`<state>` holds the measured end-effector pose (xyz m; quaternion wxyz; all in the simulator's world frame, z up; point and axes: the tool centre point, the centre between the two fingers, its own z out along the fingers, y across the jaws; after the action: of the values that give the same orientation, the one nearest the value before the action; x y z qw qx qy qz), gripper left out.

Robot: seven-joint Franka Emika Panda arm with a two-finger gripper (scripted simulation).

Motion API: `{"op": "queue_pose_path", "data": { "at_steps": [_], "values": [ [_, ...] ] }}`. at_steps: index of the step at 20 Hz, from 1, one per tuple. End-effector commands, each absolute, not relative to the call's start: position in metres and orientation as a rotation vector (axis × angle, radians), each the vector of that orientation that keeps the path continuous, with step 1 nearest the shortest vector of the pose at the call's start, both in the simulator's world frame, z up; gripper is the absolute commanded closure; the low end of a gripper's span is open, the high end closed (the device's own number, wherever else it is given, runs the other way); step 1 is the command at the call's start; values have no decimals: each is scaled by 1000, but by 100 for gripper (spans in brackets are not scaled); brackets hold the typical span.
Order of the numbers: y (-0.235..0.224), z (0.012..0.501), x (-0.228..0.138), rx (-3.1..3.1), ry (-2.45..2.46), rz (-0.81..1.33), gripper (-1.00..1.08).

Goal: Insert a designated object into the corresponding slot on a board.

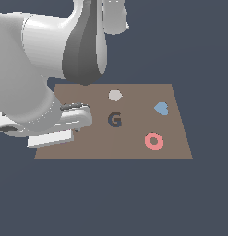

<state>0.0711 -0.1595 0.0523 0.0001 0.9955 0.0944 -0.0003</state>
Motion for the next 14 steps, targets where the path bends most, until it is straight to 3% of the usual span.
{"op": "queue_pose_path", "data": {
  "at_steps": [1, 14],
  "values": [
    [-161, 51, 73, 3127, 301, 0, -92],
    [-162, 30, 74, 3127, 305, 0, -92]
  ]
}}
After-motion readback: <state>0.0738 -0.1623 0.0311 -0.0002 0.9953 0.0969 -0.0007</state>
